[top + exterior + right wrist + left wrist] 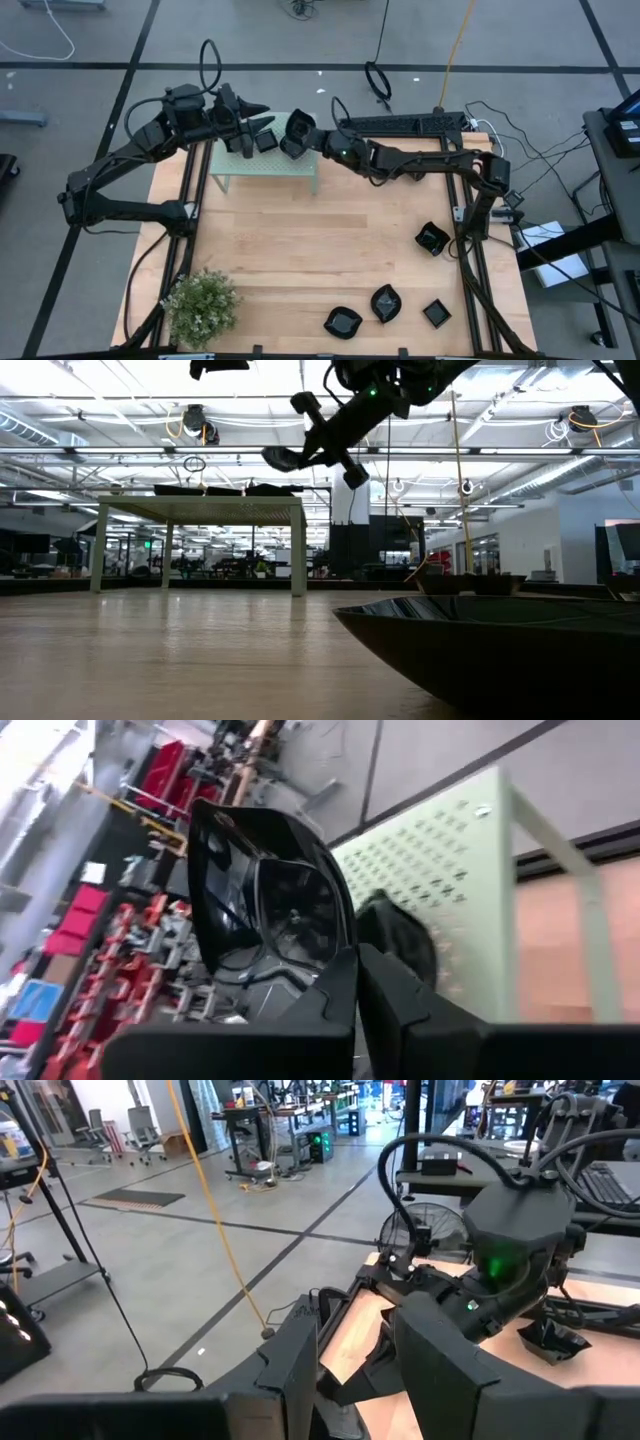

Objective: Pick & Place Mini shaped plates
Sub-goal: Stack the top leaf shaped plate on top of the leaf shaped plate on the shelf

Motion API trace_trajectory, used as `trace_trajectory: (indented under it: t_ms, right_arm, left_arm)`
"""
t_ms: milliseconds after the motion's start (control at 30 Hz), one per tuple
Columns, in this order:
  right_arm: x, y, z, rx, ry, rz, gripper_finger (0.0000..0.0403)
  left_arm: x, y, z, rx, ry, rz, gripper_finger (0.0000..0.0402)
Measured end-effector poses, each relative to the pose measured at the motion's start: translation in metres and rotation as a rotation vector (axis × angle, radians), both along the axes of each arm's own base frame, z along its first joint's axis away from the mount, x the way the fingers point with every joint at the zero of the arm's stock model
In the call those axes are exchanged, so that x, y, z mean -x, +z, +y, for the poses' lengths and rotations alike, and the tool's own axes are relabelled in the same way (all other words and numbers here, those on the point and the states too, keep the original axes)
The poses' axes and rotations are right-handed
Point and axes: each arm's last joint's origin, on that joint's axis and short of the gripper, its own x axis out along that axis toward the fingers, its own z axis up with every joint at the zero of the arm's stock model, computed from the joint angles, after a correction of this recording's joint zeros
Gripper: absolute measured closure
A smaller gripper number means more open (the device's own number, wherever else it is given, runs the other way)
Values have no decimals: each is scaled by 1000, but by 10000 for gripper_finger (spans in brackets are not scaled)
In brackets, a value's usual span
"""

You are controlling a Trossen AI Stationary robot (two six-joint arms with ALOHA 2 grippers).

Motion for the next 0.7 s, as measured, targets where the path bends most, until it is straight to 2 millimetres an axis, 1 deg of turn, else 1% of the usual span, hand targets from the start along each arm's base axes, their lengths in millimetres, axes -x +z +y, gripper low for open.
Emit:
trace_trajectory:
  t_ms: [200,367,467,533,700]
  right_arm:
    - [2,-3,0,-8,-21,37,403]
    - [1,-4,1,-32,24,25,403]
    - [-6,-14,2,-56,20,13,403]
    - [-6,-21,2,-77,18,38,403]
    - [-12,-24,3,-82,8,4,403]
  left_arm:
    - [0,0,0,-21,-3,9,261]
    - [0,0,0,-21,-3,9,261]
    - [0,0,0,-21,-3,9,261]
    - [0,0,0,-21,-3,9,261]
    - [0,0,0,-21,-2,9,261]
